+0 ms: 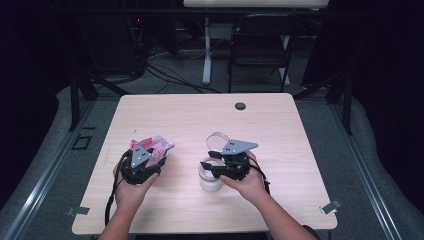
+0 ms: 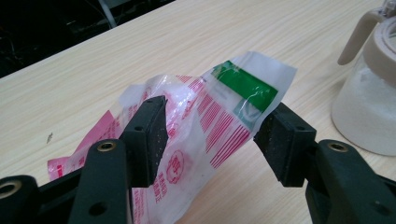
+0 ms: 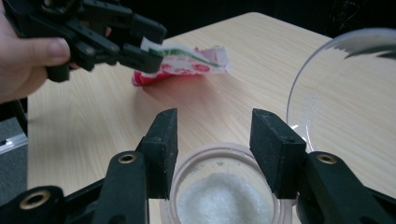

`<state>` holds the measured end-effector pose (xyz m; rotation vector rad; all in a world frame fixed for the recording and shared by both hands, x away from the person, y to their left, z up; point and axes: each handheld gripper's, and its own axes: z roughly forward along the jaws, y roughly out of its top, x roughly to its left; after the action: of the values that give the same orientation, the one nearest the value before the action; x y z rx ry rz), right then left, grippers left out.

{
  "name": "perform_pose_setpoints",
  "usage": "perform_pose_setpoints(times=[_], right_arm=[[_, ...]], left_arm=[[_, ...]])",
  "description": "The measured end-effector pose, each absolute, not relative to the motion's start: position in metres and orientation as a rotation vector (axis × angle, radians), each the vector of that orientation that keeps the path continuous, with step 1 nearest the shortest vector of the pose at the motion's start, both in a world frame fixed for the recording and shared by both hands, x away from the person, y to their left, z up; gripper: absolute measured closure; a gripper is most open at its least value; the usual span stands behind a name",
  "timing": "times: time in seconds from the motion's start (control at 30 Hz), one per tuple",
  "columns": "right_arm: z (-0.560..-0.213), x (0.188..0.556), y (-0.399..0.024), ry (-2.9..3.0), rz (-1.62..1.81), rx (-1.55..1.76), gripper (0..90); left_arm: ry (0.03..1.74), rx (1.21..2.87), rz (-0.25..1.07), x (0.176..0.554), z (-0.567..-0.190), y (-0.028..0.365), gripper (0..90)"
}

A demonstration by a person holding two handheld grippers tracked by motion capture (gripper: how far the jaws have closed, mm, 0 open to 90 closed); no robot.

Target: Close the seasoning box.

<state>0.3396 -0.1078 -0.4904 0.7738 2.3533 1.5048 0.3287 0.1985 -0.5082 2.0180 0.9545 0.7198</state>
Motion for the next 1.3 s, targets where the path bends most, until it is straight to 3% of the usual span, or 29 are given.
perform_pose_setpoints(times=[0.17,0.53,0.9,1.3], right_arm=[[-0.483,0.333,-0.108,2.339,1.512,0.75,52.9],[-0.468,0.327,-0.12,2.352,1.523,0.791,69.2],[-0.447,0.328,-0.15,2.228,1.558,0.867,73.2],[-0.446,0.339,-0.175,2.116,1.55,0.991,77.4]], left_arm=[[0.927,2.029,0.722,0.326,-0.506,0.192,44.8],[0.847,2.032,0.683,0.32,-0.496,0.177,46.8],[0.751,2.057,0.686,0.308,-0.485,0.156,49.4],[0.686,2.088,0.641,0.305,-0.491,0.136,56.7]])
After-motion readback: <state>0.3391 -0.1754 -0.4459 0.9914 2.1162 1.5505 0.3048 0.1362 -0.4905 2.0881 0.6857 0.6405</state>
